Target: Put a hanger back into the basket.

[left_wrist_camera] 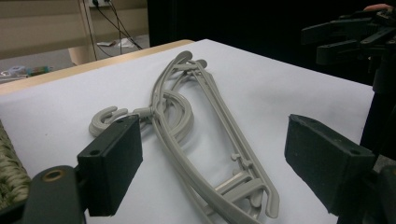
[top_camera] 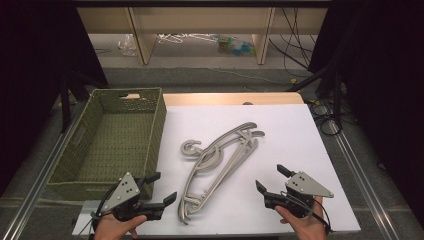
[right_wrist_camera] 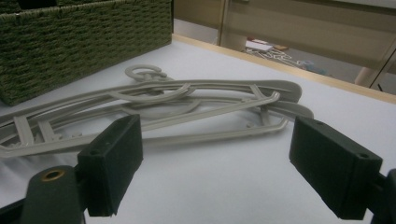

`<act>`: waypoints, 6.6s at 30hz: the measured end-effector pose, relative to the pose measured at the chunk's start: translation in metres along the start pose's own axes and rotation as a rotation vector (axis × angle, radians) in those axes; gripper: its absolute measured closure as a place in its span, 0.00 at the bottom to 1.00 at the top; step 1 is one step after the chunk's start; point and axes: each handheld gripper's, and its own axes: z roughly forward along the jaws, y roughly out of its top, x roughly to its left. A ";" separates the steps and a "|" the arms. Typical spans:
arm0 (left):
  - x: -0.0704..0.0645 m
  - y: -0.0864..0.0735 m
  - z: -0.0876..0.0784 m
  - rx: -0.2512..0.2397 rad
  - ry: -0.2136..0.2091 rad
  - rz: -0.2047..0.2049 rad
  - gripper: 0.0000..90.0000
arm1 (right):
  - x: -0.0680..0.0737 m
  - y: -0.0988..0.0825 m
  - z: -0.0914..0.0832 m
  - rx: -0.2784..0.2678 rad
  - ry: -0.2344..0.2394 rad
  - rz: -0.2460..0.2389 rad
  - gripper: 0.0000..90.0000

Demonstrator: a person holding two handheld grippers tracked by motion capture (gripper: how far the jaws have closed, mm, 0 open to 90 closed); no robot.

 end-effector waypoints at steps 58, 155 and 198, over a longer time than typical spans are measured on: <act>0.015 0.011 0.144 0.589 0.149 0.201 0.65 | 0.001 0.000 0.002 0.008 0.036 -0.054 0.27; 0.155 0.119 -0.008 0.114 0.124 -0.353 0.90 | 0.007 0.004 0.007 -0.027 0.113 -0.109 0.27; 0.254 0.047 -0.093 0.183 0.472 -0.337 0.90 | 0.009 0.002 0.012 -0.020 0.117 -0.110 0.27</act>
